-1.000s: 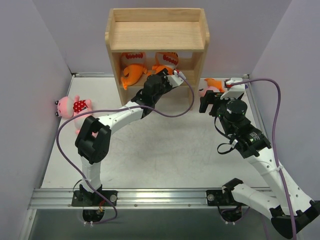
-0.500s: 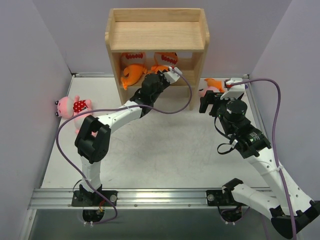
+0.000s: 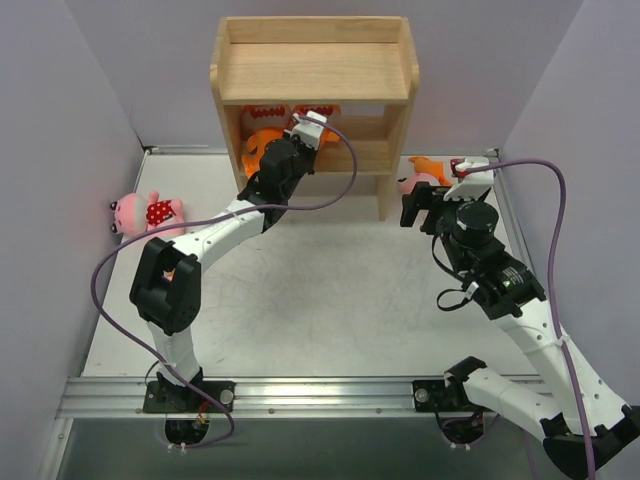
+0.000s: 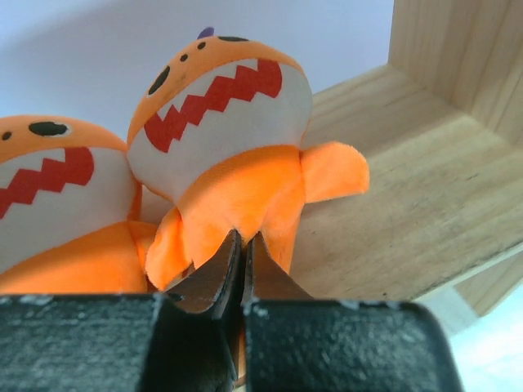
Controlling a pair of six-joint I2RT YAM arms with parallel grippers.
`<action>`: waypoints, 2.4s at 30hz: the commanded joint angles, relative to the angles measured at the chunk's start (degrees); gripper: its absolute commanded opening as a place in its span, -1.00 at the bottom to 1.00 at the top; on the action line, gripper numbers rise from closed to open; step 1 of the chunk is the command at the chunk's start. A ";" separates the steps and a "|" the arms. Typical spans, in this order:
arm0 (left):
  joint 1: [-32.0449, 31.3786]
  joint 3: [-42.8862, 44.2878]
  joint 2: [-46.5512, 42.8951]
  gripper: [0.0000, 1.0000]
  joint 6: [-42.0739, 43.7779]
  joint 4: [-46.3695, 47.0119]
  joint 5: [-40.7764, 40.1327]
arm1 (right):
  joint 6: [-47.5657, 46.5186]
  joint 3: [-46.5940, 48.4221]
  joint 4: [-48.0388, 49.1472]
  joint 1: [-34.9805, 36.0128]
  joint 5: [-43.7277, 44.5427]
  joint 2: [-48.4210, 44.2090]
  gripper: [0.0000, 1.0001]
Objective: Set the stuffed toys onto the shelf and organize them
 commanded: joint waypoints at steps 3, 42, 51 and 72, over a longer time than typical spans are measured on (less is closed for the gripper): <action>0.32 0.44 -3.47 -0.95 -9.21 -0.05 -0.27 | 0.33 -0.72 0.71 -0.45 0.85 -2.24 0.63; -5.75 2.20 0.49 -0.23 -13.89 -0.41 -17.15 | -0.46 -1.69 0.80 -0.45 1.37 -1.89 0.63; -5.75 0.71 -1.27 0.18 -14.33 0.82 -16.62 | -0.28 -1.16 0.62 -0.45 1.29 -1.71 0.63; -5.66 -5.97 -9.88 0.81 -16.96 4.78 -16.45 | 0.77 0.59 0.09 -0.45 0.32 -0.48 0.63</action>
